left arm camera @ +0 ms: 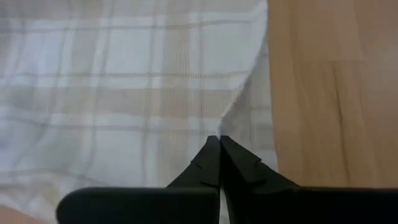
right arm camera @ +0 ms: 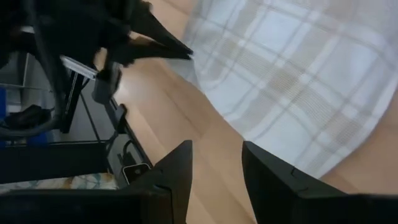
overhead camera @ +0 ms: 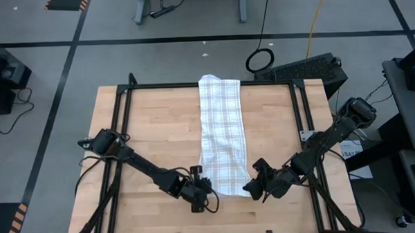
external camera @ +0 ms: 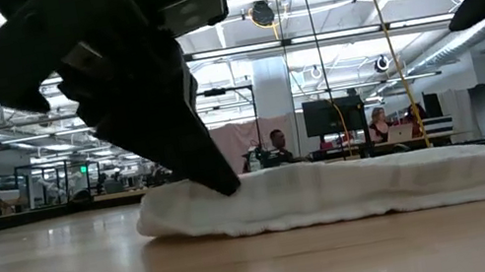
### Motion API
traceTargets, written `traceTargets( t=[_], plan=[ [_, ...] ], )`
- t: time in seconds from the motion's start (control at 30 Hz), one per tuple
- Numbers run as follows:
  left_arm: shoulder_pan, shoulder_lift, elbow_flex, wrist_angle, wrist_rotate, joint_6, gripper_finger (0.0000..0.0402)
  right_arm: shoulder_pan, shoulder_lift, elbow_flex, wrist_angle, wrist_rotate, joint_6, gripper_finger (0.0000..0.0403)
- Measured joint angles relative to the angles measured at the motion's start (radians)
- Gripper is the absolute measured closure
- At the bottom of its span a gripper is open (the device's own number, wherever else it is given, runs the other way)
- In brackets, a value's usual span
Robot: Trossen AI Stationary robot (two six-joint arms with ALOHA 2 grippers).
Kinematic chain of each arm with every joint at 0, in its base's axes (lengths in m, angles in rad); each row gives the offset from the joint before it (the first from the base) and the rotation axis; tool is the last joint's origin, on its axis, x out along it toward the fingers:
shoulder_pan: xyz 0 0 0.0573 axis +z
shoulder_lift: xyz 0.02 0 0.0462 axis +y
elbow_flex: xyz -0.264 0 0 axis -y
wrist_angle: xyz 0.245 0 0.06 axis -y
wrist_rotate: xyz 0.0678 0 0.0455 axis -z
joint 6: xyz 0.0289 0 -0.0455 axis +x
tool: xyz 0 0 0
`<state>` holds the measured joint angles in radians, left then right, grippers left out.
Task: Roll towel into tight, uniform cylinder
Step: Roll the white towel
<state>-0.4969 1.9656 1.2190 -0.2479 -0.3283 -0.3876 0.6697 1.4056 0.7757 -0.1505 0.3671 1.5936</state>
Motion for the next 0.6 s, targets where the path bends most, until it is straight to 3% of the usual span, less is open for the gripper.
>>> traceTargets(
  t=[0.27, 0.37, 0.6],
  plan=[
    [-0.009, -0.093, 0.0, -0.077, -0.059, -0.116, 0.0399, 0.021, 0.063, 0.0, -0.049, -0.061, 0.298, 0.0273],
    [-0.009, -0.104, 0.0, -0.077, -0.071, -0.153, 0.0399, 0.025, 0.108, 0.0, 0.019, -0.116, 0.297, 0.0273],
    [-0.026, -0.104, 0.0, -0.119, -0.098, -0.208, 0.04, 0.033, 0.199, 0.0, 0.14, -0.104, 0.331, 0.0273]
  ],
)
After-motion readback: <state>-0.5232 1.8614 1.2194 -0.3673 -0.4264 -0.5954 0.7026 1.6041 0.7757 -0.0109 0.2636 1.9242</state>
